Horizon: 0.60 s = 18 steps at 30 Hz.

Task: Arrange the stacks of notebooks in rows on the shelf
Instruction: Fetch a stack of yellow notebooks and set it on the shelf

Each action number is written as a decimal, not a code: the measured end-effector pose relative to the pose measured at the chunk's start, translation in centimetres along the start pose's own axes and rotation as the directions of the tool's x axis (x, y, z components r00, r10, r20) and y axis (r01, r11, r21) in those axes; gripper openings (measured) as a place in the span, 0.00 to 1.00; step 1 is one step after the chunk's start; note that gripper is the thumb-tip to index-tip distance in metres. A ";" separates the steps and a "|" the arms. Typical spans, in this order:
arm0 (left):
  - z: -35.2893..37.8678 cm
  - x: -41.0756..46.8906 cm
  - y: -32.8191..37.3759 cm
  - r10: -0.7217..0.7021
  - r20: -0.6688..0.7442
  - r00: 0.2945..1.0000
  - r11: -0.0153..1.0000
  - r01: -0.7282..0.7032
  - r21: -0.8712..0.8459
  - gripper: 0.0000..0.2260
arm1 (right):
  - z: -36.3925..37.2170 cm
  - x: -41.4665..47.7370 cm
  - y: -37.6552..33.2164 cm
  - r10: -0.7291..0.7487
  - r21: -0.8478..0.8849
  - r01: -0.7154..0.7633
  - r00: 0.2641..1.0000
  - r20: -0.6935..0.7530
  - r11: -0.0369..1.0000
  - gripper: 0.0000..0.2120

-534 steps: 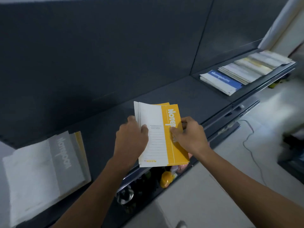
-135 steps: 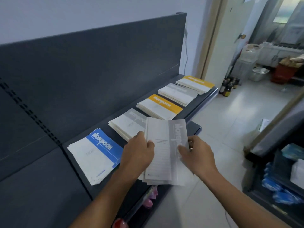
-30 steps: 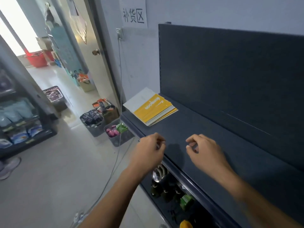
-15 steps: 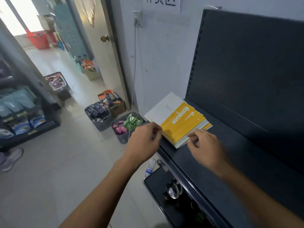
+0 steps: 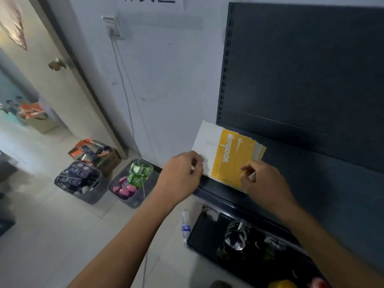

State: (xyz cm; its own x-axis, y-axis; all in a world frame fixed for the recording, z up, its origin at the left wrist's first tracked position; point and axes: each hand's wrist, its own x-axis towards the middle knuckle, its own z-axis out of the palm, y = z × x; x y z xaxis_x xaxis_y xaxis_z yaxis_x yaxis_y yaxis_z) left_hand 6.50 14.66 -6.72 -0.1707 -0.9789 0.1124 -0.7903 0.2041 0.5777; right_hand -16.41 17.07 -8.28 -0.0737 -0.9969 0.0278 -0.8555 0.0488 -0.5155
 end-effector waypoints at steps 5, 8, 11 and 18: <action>0.2 3.6 -0.6 0.085 0.039 0.996 0.996 -0.084 -0.029 0.07 | 0.1 0.8 -0.5 0.092 0.029 -0.090 0.993 -0.073 0.995 0.09; 1.0 6.0 -0.8 0.120 0.027 0.992 0.993 -0.120 -0.004 0.07 | -0.1 2.0 -0.2 0.145 0.050 -0.140 0.984 -0.108 0.989 0.08; 1.6 7.8 -0.8 0.135 -0.013 0.991 0.987 -0.133 0.085 0.10 | -0.1 3.0 0.4 0.205 0.074 -0.197 0.972 -0.116 0.978 0.09; 3.0 11.2 -1.6 -0.049 0.023 0.999 0.953 0.040 0.299 0.32 | 0.2 4.4 1.6 0.307 0.117 -0.293 0.944 -0.123 0.949 0.12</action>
State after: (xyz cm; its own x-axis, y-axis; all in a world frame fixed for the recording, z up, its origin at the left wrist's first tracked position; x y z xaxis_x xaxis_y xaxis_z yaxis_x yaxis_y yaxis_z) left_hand 4.10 3.44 -8.82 -0.1452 -0.9873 0.0650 -0.9364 0.1584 0.3133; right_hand -17.97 12.76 -9.19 -0.3949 -0.9183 -0.0269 -0.7304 0.3316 -0.5971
